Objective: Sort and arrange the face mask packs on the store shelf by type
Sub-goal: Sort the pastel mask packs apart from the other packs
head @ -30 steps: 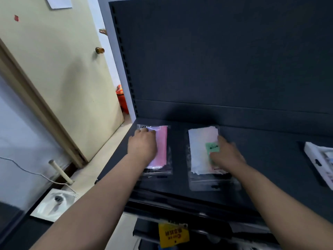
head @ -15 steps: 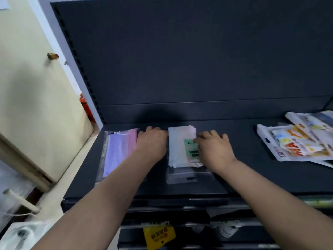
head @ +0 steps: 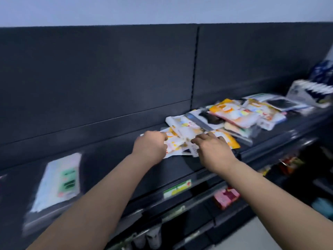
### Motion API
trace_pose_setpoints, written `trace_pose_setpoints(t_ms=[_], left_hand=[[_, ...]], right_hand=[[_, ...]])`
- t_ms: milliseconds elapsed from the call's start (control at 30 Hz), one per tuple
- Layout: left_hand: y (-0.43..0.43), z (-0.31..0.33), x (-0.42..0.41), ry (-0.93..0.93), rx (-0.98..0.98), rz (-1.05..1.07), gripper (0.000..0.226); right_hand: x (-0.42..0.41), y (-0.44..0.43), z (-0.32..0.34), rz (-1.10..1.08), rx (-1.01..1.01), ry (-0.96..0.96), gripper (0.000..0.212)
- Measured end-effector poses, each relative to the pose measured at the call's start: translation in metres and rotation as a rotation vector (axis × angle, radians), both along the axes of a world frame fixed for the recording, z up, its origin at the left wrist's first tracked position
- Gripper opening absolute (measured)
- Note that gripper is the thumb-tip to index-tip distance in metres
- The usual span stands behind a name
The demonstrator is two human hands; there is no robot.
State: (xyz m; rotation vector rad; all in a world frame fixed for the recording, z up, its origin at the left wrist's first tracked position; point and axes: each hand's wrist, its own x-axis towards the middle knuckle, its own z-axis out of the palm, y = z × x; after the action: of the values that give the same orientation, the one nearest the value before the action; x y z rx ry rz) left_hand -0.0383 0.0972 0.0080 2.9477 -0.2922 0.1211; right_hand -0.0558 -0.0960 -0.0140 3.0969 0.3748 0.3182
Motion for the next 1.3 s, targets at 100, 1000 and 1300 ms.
trace_pose_setpoints(t_ms=[100, 1000, 1300], left_hand=[[-0.081, 0.008, 0.013, -0.014, -0.014, -0.095, 0.037], [-0.432, 0.012, 0.170, 0.030, -0.185, -0.311, 0.039], [-0.494, 0.005, 0.233, 0.064, -0.155, -0.232, 0.036]], right_hand=[[-0.003, -0.086, 0.004, -0.114, -0.016, -0.024, 0.043], [0.091, -0.439, -0.007, -0.448, 0.039, 0.016, 0.048], [0.167, -0.508, -0.008, -0.434, 0.099, 0.020, 0.040]])
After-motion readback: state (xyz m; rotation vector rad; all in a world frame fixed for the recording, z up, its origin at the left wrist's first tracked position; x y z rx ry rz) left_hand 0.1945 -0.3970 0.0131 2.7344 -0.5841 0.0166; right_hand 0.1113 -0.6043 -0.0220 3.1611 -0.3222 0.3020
